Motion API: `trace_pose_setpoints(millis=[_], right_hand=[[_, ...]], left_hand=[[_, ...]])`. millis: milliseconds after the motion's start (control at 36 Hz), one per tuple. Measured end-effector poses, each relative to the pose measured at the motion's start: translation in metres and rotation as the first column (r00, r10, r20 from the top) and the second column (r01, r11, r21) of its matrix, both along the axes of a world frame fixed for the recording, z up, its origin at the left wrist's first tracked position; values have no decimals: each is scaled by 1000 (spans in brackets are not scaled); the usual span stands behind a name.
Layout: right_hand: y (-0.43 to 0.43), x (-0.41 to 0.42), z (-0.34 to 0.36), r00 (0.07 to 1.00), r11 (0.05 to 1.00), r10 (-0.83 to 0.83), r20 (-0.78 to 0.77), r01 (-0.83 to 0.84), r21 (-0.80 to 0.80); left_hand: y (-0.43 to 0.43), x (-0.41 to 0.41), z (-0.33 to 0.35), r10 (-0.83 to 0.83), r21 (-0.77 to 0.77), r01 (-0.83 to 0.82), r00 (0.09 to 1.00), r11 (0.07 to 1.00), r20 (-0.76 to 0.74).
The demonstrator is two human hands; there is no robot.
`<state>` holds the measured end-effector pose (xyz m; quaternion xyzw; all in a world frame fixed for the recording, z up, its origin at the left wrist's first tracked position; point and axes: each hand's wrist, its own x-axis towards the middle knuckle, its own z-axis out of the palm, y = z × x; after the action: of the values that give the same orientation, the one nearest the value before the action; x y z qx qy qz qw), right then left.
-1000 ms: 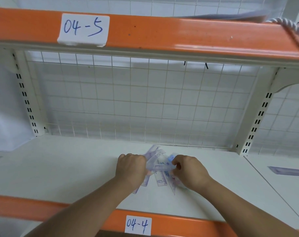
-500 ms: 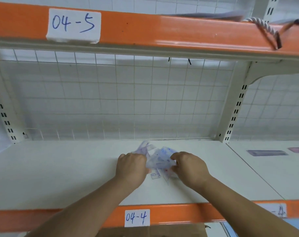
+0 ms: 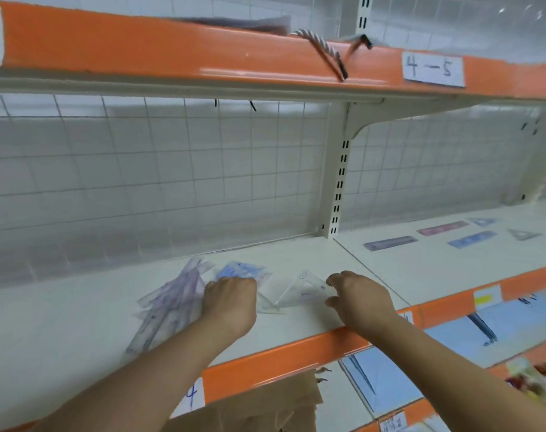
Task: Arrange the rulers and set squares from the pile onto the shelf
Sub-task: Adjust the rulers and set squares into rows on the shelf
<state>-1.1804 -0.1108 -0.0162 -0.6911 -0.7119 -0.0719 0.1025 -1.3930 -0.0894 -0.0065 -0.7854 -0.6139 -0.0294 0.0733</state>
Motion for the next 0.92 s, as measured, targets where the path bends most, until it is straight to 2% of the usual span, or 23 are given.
trace_pose_setpoints(millis=[500,722,917], right_hand=[[-50,235,15,989,990,-139,55,138,8],[-87,338,7,983,983,-184,16,185,-20],[-110,415,2,960,960,-281,-3,281,-8]], left_hand=[[-18,242,14,-122,2,122,992,993,35],[-38,349,6,-163,-16,164,984,986,67],[-44,429,5,-270,-24,271,961,962,56]])
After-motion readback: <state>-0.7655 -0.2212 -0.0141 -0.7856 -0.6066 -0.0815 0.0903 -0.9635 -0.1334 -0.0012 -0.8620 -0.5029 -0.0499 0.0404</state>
